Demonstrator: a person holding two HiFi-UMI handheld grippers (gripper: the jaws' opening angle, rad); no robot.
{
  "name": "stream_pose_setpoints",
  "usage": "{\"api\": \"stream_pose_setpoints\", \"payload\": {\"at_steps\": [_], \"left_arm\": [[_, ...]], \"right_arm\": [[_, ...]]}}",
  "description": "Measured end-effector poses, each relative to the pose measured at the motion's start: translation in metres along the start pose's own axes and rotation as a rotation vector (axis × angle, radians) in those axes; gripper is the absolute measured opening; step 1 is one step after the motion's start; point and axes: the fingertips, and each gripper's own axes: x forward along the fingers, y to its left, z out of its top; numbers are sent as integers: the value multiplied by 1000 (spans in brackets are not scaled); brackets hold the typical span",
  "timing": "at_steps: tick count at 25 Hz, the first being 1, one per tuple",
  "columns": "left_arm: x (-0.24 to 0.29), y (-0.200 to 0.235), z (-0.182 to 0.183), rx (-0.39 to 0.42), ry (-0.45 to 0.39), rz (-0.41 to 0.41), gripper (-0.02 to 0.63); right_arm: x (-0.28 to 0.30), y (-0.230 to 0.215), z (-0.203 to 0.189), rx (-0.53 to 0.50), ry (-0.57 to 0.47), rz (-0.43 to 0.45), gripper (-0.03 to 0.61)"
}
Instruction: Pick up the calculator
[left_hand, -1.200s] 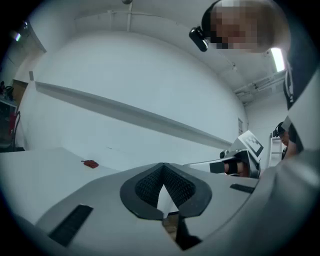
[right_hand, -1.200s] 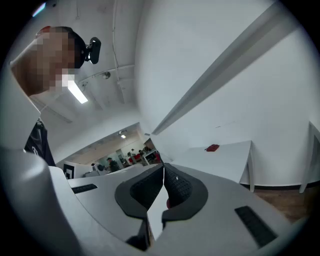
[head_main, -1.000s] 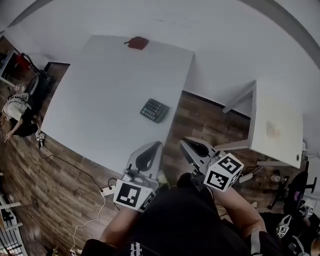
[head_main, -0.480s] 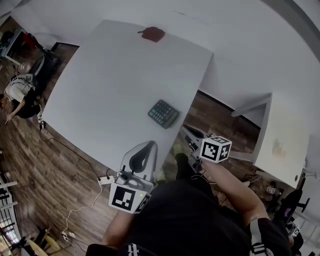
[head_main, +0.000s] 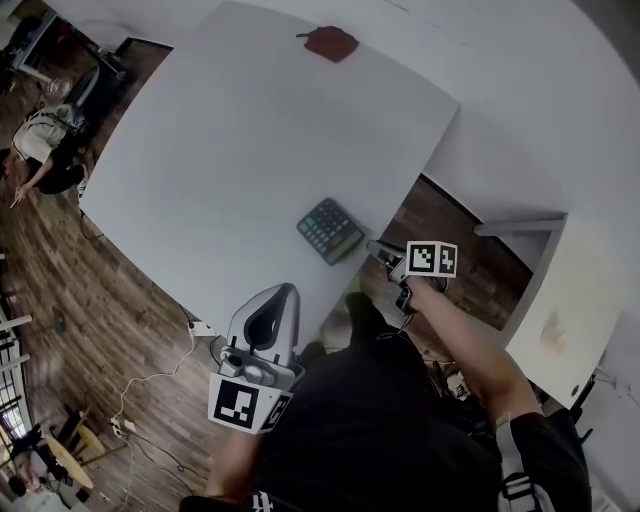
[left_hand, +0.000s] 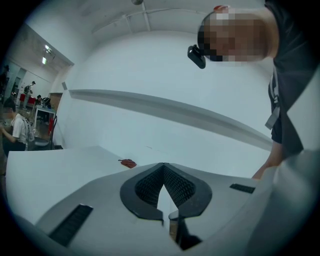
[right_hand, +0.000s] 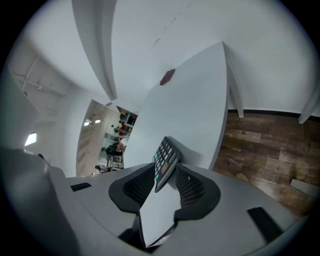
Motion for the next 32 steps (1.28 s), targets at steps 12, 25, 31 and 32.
{"api": "stream_pose_setpoints", "payload": {"at_steps": [12, 25, 31, 32], "left_arm": [[21, 3, 7, -20, -33, 111, 6], [10, 24, -3, -41, 4, 254, 6], [7, 29, -4, -37, 7, 273, 6], [5, 30, -8, -36, 21, 279, 6]], "right_arm": [[47, -18, -3, 96, 316, 70, 143], [75, -22, -23, 236, 565, 125, 142], [79, -24, -28, 288, 591, 165, 77], [80, -24, -28, 291, 590, 174, 73]]}}
